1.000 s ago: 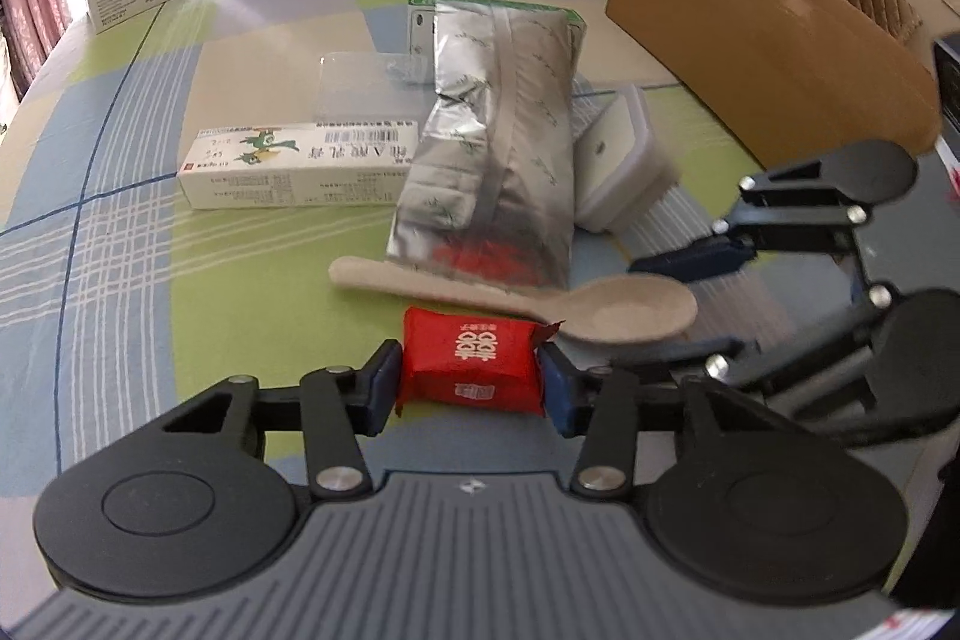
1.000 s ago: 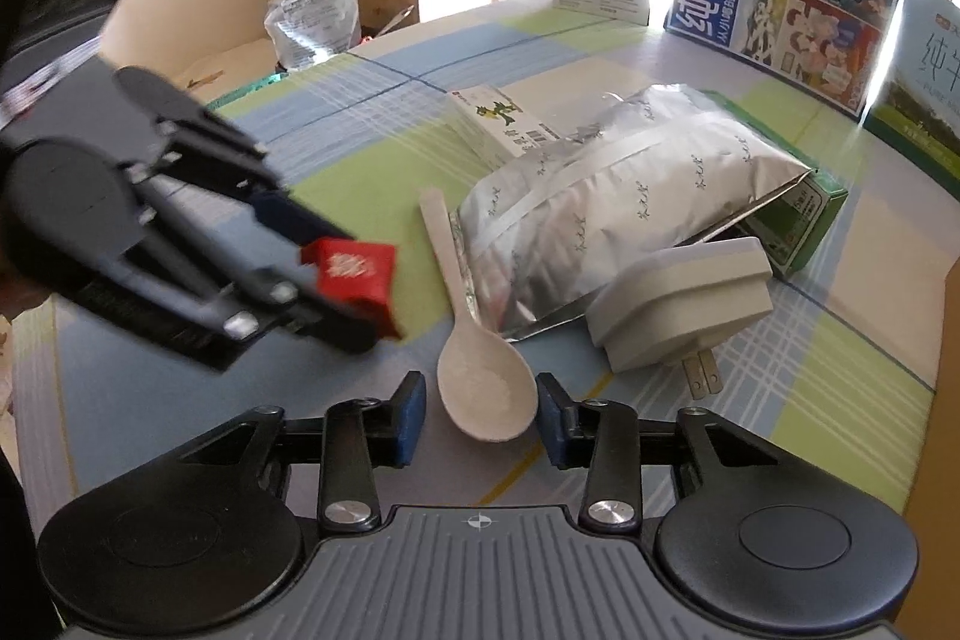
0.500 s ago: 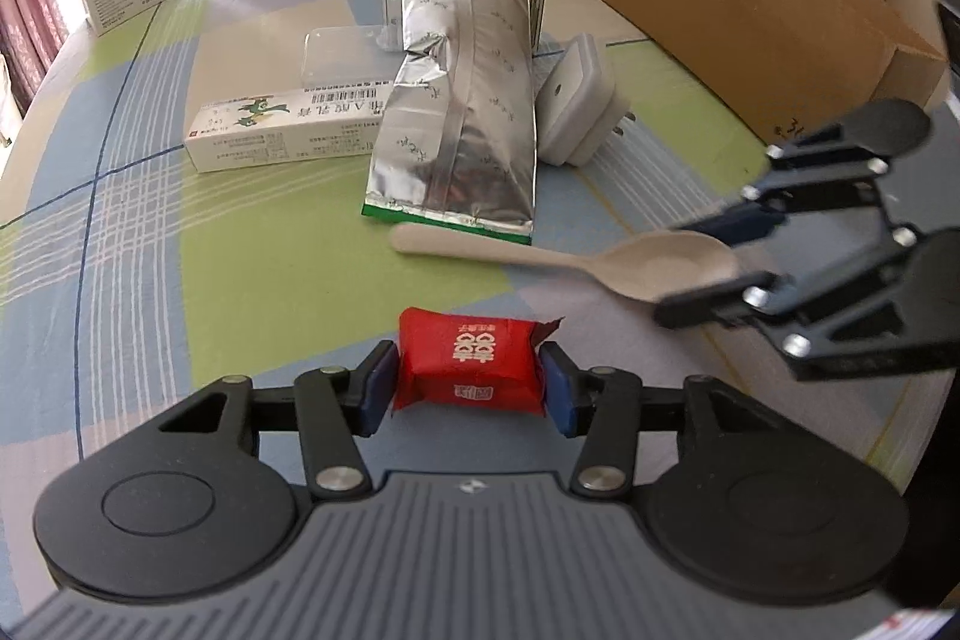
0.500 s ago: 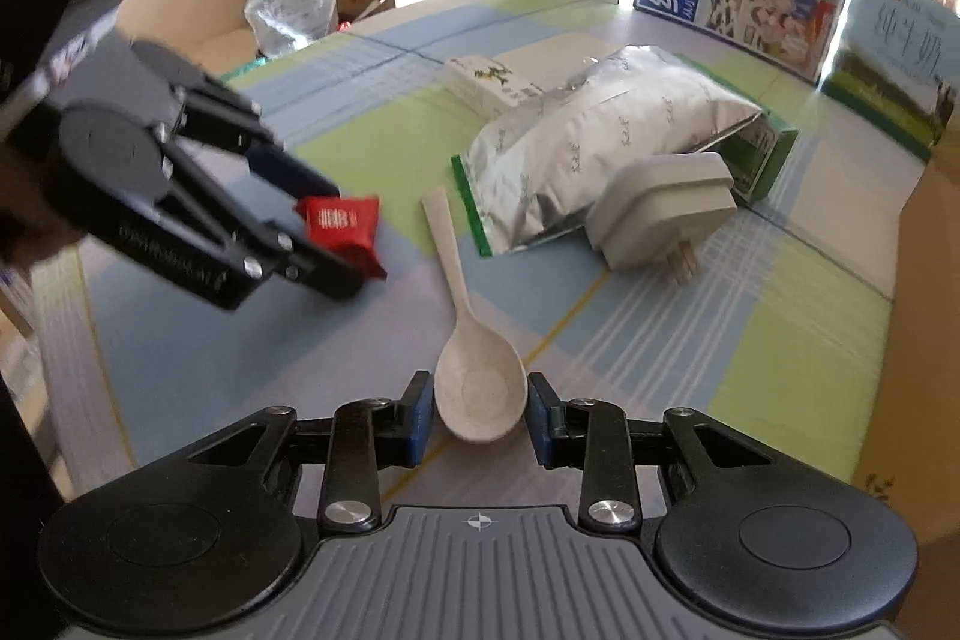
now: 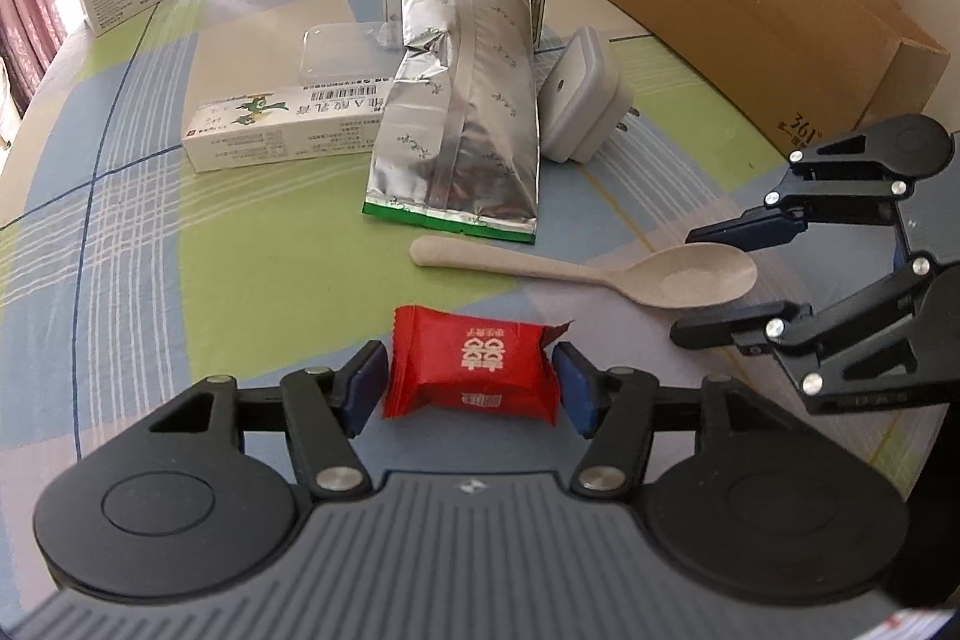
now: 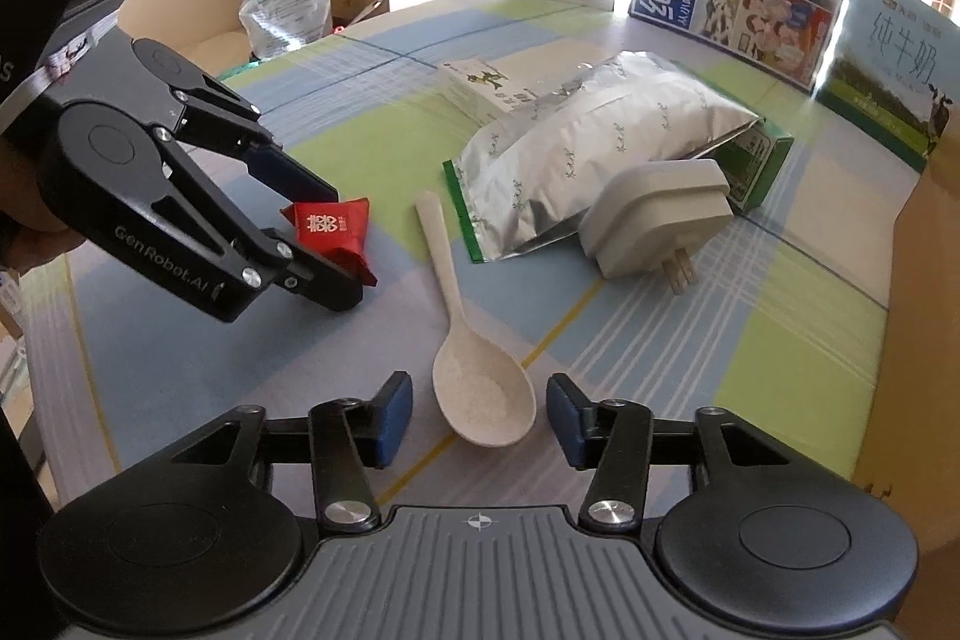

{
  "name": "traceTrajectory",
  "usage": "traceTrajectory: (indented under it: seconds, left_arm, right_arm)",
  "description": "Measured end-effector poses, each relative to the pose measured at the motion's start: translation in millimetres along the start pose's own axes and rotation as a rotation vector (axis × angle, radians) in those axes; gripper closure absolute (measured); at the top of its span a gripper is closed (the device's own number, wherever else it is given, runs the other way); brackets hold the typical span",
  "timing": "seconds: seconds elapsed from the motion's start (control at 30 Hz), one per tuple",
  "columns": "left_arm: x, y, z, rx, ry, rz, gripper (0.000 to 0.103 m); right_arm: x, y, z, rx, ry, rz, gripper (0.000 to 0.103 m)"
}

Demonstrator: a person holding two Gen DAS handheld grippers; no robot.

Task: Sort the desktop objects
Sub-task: 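Grasp the red candy packet with the left tool while the right tool grasps the beige spoon, then lift and carry the red packet and spoon with both tools over the cardboard box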

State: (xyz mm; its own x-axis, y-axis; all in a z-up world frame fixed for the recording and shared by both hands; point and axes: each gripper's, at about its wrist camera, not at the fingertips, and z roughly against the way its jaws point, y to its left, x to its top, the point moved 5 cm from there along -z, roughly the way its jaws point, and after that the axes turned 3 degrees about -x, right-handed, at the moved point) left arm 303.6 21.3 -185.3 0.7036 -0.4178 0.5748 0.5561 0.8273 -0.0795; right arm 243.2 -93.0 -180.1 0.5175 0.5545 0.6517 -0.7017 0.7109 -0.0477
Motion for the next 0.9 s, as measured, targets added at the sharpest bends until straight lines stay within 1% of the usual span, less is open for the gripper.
traceTrajectory:
  seconds: [0.1, 0.2, 0.27, 0.3, 0.33, 0.4, 0.47, 0.5, 0.53, 0.57, 0.73, 0.9]
  left_arm:
    - [0.2, -0.7, -1.0, -0.004, -0.002, -0.006, 0.045]
    - [0.9, 1.4, -0.6, -0.014, -0.005, 0.015, 0.047]
    - [1.3, 3.4, 0.5, -0.016, -0.008, 0.028, 0.052]
    - [1.7, 4.0, 1.0, -0.021, -0.010, 0.033, 0.057]
    - [1.7, 4.6, 1.3, -0.025, -0.011, 0.038, 0.058]
    - [1.5, 5.0, 1.4, -0.032, -0.013, 0.042, 0.060]
    - [1.7, 4.7, 1.7, -0.036, -0.013, 0.044, 0.063]
    - [1.6, 4.2, 1.9, -0.040, -0.012, 0.045, 0.063]
    - [1.6, 3.6, 1.8, -0.043, -0.012, 0.045, 0.064]
    - [1.7, 2.9, 1.8, -0.045, -0.012, 0.044, 0.064]
    - [1.8, 1.8, 2.1, -0.047, -0.011, 0.046, 0.066]
    - [3.0, 1.3, 4.2, -0.038, -0.020, 0.048, 0.066]
  right_arm:
    - [0.9, -0.4, -1.3, 0.004, -0.004, -0.001, 0.055]
    - [1.9, -0.7, -2.0, -0.012, -0.016, 0.019, 0.055]
    - [2.3, -0.7, -3.2, -0.011, -0.022, 0.029, 0.056]
    - [2.4, -1.0, -3.5, -0.008, -0.022, 0.027, 0.056]
    - [2.4, -1.4, -3.8, -0.004, -0.021, 0.024, 0.056]
    - [2.5, -1.5, -4.0, 0.005, -0.018, 0.018, 0.059]
    - [2.6, -1.1, -3.9, 0.019, -0.015, 0.011, 0.067]
    - [2.6, -0.6, -3.9, 0.026, -0.013, 0.007, 0.068]
    - [2.6, 0.1, -3.8, 0.032, -0.012, 0.005, 0.073]
    - [2.7, 0.8, -3.5, 0.036, -0.010, 0.002, 0.074]
    - [2.4, 2.7, -1.7, 0.031, -0.009, -0.006, 0.074]
    - [4.6, 4.3, 4.0, 0.021, -0.045, -0.008, 0.075]
